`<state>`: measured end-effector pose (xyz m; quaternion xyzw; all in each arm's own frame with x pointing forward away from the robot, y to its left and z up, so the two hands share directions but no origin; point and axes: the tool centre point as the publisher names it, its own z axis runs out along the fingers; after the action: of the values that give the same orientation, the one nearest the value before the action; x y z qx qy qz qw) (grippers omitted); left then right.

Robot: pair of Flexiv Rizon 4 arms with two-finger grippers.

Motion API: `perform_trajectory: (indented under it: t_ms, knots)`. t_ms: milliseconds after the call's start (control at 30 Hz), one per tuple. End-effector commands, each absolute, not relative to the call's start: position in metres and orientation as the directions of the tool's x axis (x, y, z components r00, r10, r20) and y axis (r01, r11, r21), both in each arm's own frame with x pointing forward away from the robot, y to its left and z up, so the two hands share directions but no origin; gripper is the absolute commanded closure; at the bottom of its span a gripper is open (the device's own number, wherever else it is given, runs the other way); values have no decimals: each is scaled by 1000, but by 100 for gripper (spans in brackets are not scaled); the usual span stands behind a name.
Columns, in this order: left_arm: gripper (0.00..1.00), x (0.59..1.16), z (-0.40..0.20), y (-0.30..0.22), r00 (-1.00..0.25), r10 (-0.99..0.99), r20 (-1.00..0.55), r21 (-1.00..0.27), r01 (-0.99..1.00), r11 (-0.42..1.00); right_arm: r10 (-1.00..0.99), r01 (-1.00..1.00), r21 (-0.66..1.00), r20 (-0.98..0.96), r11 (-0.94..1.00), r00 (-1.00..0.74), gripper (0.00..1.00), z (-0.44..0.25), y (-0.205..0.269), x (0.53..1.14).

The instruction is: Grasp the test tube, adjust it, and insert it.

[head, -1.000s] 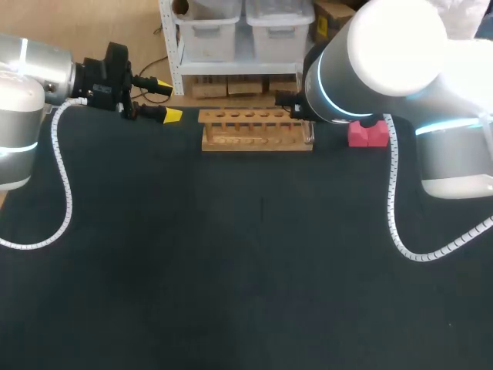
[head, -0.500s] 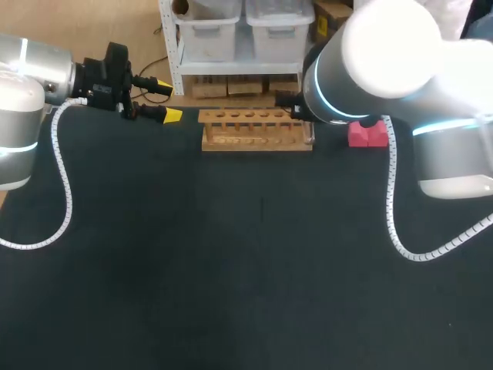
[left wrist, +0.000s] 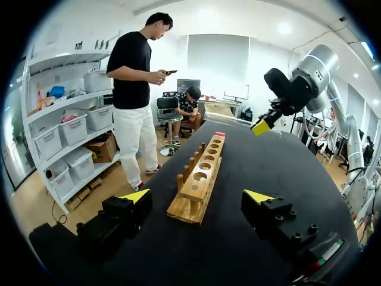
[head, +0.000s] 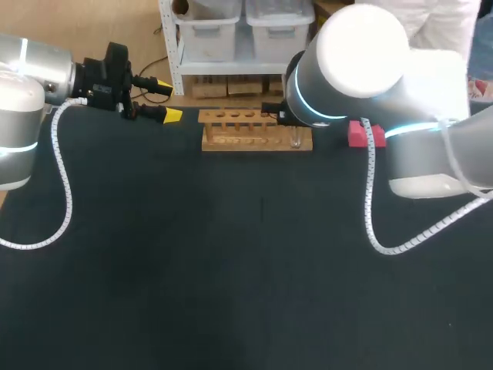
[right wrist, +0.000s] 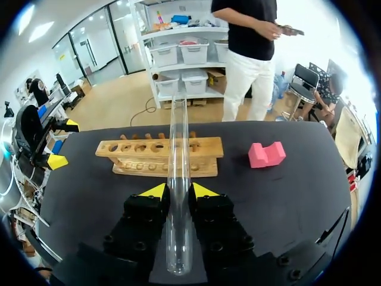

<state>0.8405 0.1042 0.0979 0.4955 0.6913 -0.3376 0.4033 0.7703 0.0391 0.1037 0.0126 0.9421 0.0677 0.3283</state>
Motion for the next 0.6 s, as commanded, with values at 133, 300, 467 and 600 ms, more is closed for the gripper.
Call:
perform_trajectory:
  t_ms: [133, 300, 467, 600]
  knots:
    - [0, 841, 97, 104, -184, 413, -892, -67, 958, 280, 67, -28, 147, -600, 989, -797, 100, 89, 50, 788]
    - [0, 841, 97, 104, -184, 413, -892, -67, 958, 280, 68, -28, 152, -587, 988, -807, 100, 81, 54, 791]
    - [0, 841, 97, 104, -184, 413, -892, -67, 958, 280, 70, -28, 159, -575, 987, -815, 100, 75, 56, 793]
    - [0, 841, 97, 104, -184, 413, -892, -67, 958, 280, 69, -29, 163, -565, 986, -823, 100, 71, 57, 794]
